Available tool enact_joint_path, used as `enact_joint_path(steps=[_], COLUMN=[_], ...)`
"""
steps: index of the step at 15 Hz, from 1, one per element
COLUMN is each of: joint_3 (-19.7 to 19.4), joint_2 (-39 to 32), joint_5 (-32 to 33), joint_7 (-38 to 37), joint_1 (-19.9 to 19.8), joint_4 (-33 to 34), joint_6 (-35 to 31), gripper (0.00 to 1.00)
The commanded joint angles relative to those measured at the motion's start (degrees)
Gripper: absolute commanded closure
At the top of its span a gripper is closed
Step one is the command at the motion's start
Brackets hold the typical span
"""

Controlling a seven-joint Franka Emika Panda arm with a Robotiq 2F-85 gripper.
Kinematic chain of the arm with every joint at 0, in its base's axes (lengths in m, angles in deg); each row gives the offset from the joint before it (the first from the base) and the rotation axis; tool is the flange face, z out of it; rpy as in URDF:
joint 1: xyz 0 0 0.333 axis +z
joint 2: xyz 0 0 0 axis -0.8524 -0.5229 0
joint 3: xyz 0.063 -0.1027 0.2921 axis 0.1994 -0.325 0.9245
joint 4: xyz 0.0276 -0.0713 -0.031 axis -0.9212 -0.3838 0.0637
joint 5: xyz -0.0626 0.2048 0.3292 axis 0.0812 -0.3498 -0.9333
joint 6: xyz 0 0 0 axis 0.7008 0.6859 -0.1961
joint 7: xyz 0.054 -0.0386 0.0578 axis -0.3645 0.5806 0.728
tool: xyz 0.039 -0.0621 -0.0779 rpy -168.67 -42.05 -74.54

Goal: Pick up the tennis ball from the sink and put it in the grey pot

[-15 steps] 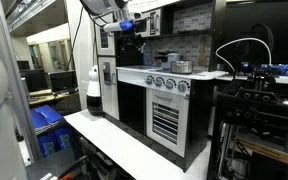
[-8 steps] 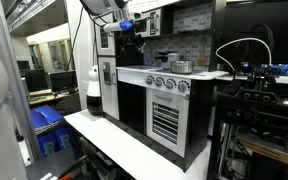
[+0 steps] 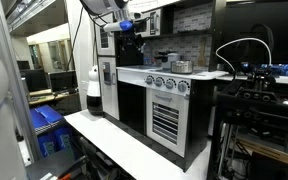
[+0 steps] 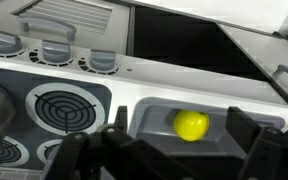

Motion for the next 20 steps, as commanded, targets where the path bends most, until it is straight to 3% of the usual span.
enact_joint_path(steps=[1,7,13,20], joint_3=[-0.7,-1.1,-1.5,-2.3], joint_2=[0.0,-0.6,-6.1,-14.8], joint_5=[0.0,-0.3,1.6,5.8], joint_7=[0.0,1.6,0.6,-2.8], joint_1=[0.7,0.4,0.9,4.6], joint_4=[0.2,0.4,3.9,11.3], joint_6=[0.2,-0.3,-4.3,-7.0], gripper=[0.0,0.0,0.0,0.0])
